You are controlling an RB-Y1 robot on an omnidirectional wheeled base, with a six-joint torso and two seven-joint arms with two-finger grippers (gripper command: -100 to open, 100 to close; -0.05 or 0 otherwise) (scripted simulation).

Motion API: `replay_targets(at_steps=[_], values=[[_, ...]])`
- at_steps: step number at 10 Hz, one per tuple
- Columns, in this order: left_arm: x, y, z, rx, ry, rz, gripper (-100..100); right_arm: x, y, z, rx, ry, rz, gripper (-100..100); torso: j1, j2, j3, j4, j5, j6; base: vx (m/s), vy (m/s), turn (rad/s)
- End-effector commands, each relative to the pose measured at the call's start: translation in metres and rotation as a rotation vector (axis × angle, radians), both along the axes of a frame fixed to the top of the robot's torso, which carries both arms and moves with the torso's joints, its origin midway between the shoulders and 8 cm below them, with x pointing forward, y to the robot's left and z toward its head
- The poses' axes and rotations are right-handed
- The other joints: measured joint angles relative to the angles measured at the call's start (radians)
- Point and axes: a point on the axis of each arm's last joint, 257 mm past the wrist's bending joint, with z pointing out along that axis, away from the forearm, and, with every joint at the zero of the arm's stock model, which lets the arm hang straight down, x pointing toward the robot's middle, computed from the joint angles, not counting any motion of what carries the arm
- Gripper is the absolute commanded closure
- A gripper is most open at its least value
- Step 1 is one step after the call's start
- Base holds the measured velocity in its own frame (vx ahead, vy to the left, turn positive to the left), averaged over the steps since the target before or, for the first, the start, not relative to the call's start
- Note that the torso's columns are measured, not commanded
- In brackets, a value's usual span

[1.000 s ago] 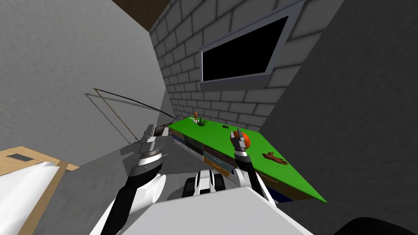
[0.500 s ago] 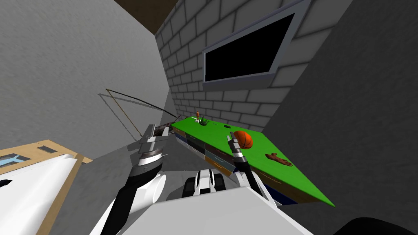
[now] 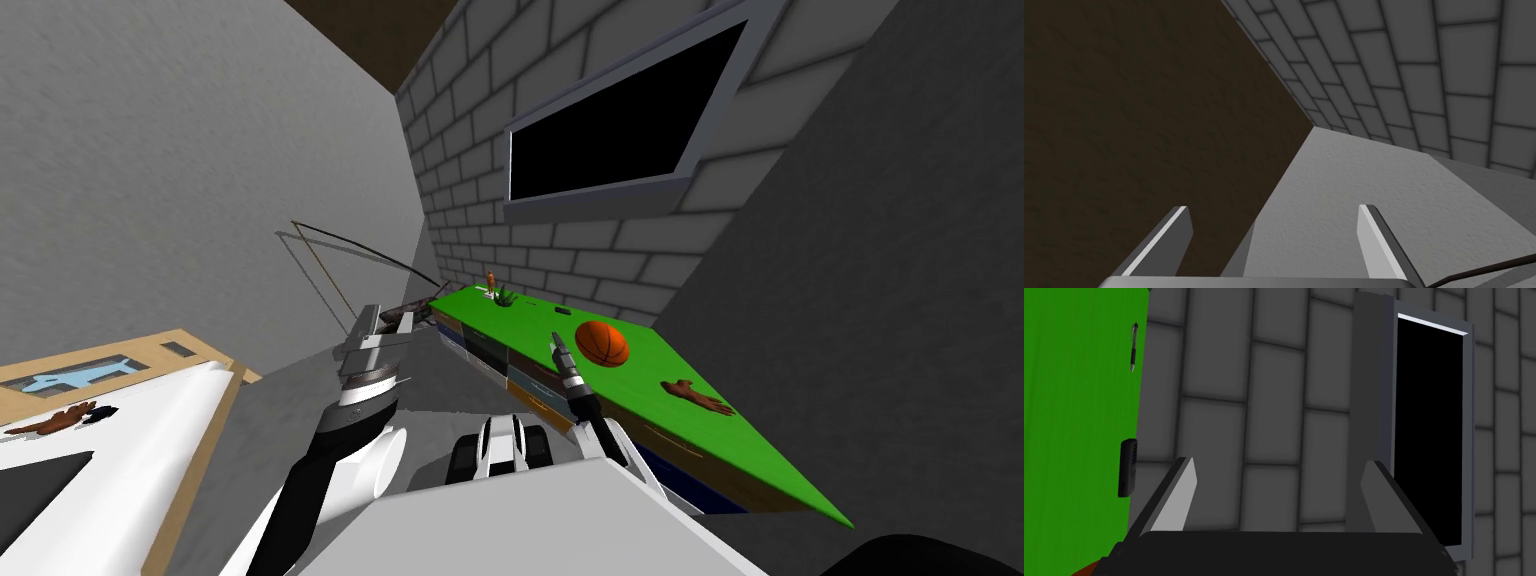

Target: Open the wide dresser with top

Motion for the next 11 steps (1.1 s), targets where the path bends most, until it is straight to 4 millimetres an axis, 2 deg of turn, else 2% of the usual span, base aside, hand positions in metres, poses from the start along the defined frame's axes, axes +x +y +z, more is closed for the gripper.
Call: replay_targets(at_steps=[1, 2, 3, 5, 6, 7, 8, 9, 10, 11], values=[[0.000, 0.000, 0.000, 0.000, 0.000, 0.000, 0, 0.002, 0.001, -0.051, -0.045, 0.138, 0.005, -100, -0.001, 0.000, 0.000, 0.000, 0.000, 0.000, -0.013, 0.046, 0.107], [0.000, 0.000, 0.000, 0.000, 0.000, 0.000, 0, 0.003, 0.000, -0.056, -0.046, 0.157, -0.001, -100, 0.000, -0.001, 0.000, 0.000, 0.000, 0.000, -0.013, 0.041, 0.070], [0.000, 0.000, 0.000, 0.000, 0.000, 0.000, 0, 0.002, 0.004, -0.084, -0.077, 0.224, 0.008, -100, 0.000, 0.000, 0.000, 0.000, 0.000, 0.000, -0.021, 0.052, 0.135], [0.000, 0.000, 0.000, 0.000, 0.000, 0.000, 0, 0.002, 0.001, -0.093, -0.078, 0.255, -0.001, -100, 0.000, 0.000, 0.000, 0.000, 0.000, 0.000, -0.012, 0.037, 0.024], [0.000, 0.000, 0.000, 0.000, 0.000, 0.000, 0, -0.002, 0.003, -0.126, -0.112, 0.336, 0.005, -100, -0.002, 0.000, 0.000, 0.000, 0.000, 0.000, -0.007, 0.042, 0.137], [0.000, 0.000, 0.000, 0.000, 0.000, 0.000, 0, -0.002, 0.001, -0.131, -0.113, 0.355, -0.002, -100, 0.000, 0.000, 0.000, 0.000, 0.000, 0.000, -0.014, 0.044, 0.081], [0.000, 0.000, 0.000, 0.000, 0.000, 0.000, 0, -0.006, 0.005, -0.157, -0.148, 0.416, 0.008, -100, 0.000, 0.000, 0.000, 0.000, 0.000, 0.000, -0.020, 0.055, 0.155], [0.000, 0.000, 0.000, 0.000, 0.000, 0.000, 0, -0.009, 0.002, -0.168, -0.150, 0.451, -0.002, -100, 0.001, 0.000, 0.000, 0.000, 0.000, 0.000, -0.006, 0.058, 0.070], [0.000, 0.000, 0.000, 0.000, 0.000, 0.000, 0, -0.009, 0.001, -0.170, -0.151, 0.459, -0.005, -100, 0.000, 0.000, 0.000, 0.000, 0.000, 0.000, 0.003, 0.032, -0.016], [0.000, 0.000, 0.000, 0.000, 0.000, 0.000, 0, -0.016, 0.003, -0.198, -0.189, 0.531, 0.001, -100, -0.002, -0.001, -0.001, 0.000, 0.000, 0.000, -0.004, 0.053, 0.163]])
